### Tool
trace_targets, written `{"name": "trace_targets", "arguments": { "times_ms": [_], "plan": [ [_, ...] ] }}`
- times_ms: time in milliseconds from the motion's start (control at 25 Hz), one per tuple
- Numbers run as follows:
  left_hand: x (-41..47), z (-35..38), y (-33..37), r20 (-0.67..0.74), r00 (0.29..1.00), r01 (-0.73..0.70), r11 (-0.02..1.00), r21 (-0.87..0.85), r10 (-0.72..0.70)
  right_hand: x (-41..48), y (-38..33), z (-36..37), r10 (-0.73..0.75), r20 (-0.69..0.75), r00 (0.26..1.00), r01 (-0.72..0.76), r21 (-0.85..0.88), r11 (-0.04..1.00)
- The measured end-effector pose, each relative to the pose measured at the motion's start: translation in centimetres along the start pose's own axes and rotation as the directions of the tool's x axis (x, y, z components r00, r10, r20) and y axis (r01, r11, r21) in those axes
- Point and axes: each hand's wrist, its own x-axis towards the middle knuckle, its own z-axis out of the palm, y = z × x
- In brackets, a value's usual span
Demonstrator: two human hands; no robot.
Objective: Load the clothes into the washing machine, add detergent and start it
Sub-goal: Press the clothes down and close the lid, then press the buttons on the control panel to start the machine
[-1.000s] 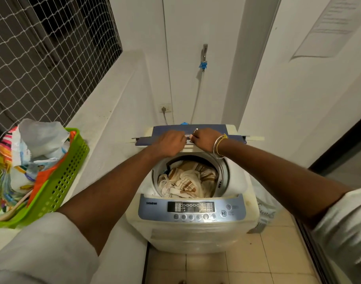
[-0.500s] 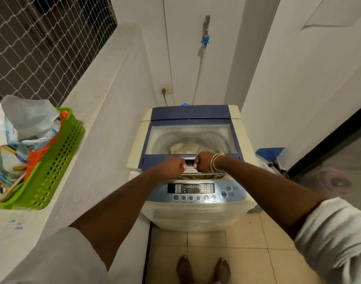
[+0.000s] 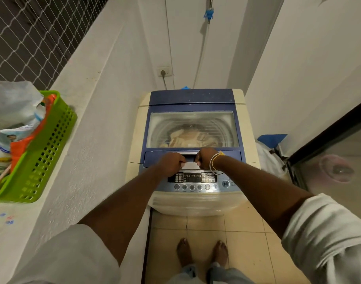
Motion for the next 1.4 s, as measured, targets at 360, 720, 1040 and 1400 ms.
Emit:
{"name": "trace_targets", "arguments": {
  "times_ms": [360,720,1040,1400],
  "plan": [
    [-0.7,1.1,1.1,-0.086,0.996,0.032,0.999,0.014,-0.031,-0.4,-0.6,1.7,0.084,-0.109,0.990,-0.081,0.040,0.996],
    [-3.7,4.2,1.0,-0.194,0.979,-0.017,0.970,0.241,0.065,-4.9,-2.1,3.5,0.115,-0.390,0.914,-0.159,-0.083,0.984],
    [-5.0,4.7,-0.2,-0.129,0.987,-0.059,0.959,0.277,0.098,-5.5,-2.1,6.5,0.111,-0.192,0.975,-0.127,-0.072,0.989],
    [-4.8,4.6,1.0,-0.091,0.995,0.049,0.979,0.196,-0.032,-5.4,-1.5,6.5,0.079,-0.138,0.987,-0.092,-0.090,0.992]
  ]
}}
